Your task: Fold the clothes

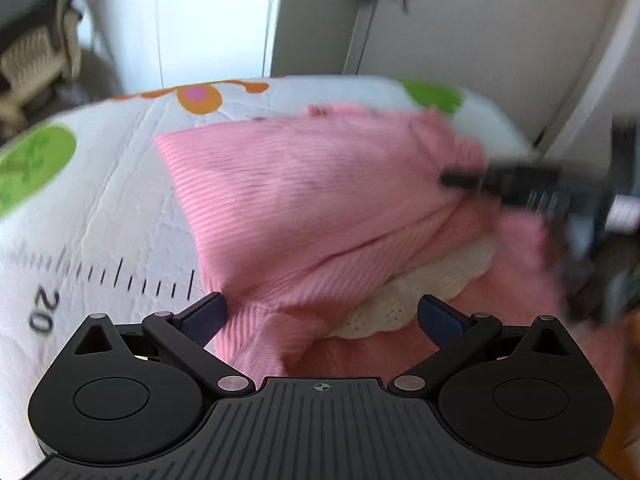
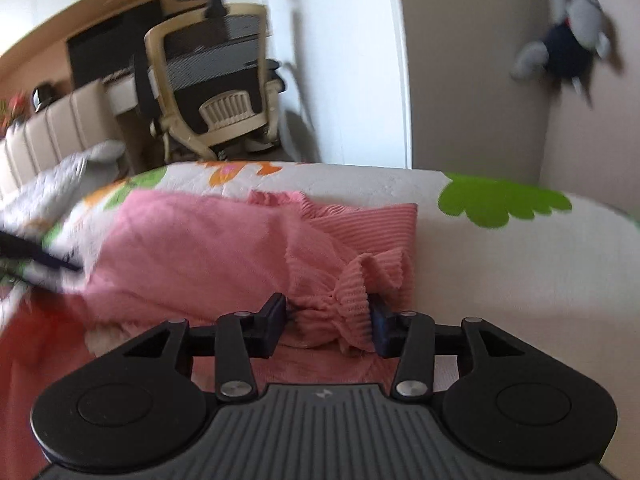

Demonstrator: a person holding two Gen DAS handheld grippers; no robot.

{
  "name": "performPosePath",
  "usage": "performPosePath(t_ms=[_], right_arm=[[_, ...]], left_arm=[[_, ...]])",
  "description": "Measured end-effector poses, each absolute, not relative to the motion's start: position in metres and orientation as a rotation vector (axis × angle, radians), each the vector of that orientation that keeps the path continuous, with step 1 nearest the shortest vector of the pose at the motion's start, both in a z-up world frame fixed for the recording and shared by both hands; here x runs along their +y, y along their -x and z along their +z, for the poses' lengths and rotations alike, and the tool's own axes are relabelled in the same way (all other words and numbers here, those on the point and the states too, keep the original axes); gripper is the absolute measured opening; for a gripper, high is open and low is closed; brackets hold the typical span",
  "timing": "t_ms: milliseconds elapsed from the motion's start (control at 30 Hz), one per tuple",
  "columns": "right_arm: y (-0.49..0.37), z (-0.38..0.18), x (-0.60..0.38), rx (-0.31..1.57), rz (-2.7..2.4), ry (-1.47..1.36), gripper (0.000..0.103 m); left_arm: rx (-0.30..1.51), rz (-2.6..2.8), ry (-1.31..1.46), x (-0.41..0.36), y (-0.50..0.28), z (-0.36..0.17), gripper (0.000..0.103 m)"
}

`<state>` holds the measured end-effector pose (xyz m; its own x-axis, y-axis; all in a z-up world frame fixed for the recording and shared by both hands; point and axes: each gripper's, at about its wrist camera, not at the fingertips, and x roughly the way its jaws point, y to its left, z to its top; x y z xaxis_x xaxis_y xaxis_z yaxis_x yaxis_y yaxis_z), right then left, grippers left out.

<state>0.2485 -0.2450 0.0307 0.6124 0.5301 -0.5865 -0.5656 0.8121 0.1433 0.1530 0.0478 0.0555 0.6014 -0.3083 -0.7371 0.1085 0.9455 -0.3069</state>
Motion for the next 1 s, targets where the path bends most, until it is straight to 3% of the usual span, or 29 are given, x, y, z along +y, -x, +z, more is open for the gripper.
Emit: performPosePath(t_ms=[133, 300, 367, 533, 733, 900, 1000], right_arm=[[-0.247, 0.032, -0.233, 0.656, 0.621, 0.076, 0.05], [-0.242, 0.039, -0.237, 0.653, 0.622, 0.117, 0.053], [-0.244, 0.04, -0.229, 0.652, 0.626, 0.138, 0.054], [-0.26, 0.045, -0.184, 0.632, 0.689, 0.201, 0.054], [-0.284, 0.058, -0.132, 0.652, 0.793, 0.204, 0.054], [-0.282, 0.072, -0.154, 0.576, 0.64, 0.302, 0.055], [-0.269, 0.098, -0.156, 0.421, 0.575, 0.332, 0.043]], left_arm=[[0.776, -0.183, 0.389, 0.077, -0.168, 0.069, 0.103], [0.801, -0.081, 0.353, 0.073, -0.19, 0.031, 0.1], [0.779, -0.126, 0.343, 0.068, -0.186, 0.03, 0.072], [0.736, -0.144, 0.308, 0.074, -0.175, 0.038, 0.031], [0.691, 0.026, 0.279, 0.113, -0.164, 0.058, 0.031], [0.698, 0.113, 0.23, 0.135, -0.144, 0.066, 0.044], [0.652, 0.085, 0.263, 0.141, -0.133, 0.083, 0.05]])
